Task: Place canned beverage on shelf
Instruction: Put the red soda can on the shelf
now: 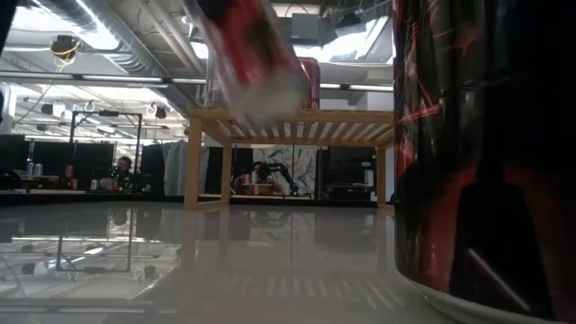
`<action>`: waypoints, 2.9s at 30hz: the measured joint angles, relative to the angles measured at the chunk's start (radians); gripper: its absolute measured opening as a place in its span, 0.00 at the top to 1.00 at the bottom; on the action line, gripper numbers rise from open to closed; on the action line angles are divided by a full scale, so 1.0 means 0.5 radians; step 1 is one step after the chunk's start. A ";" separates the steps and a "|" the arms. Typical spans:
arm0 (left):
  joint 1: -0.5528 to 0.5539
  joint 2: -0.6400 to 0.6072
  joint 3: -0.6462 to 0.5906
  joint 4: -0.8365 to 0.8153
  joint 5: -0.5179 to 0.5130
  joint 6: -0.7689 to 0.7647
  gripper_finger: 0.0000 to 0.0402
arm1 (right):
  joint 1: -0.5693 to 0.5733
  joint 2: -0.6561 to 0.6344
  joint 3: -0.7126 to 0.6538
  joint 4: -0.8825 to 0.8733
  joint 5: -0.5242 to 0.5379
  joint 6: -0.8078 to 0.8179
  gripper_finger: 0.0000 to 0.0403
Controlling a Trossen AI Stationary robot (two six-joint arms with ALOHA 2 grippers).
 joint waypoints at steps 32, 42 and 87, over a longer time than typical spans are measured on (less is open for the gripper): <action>0.003 0.549 0.299 -0.373 -0.473 0.708 0.31 | 0.065 -0.001 -0.028 0.063 0.000 0.044 0.14; -0.004 0.596 0.297 -0.185 -0.432 0.700 0.25 | 0.065 -0.001 -0.028 0.083 0.035 0.046 0.14; -0.301 0.188 0.575 -0.444 -0.743 -0.329 0.20 | 0.019 -0.002 -0.028 0.409 -0.037 -0.233 0.14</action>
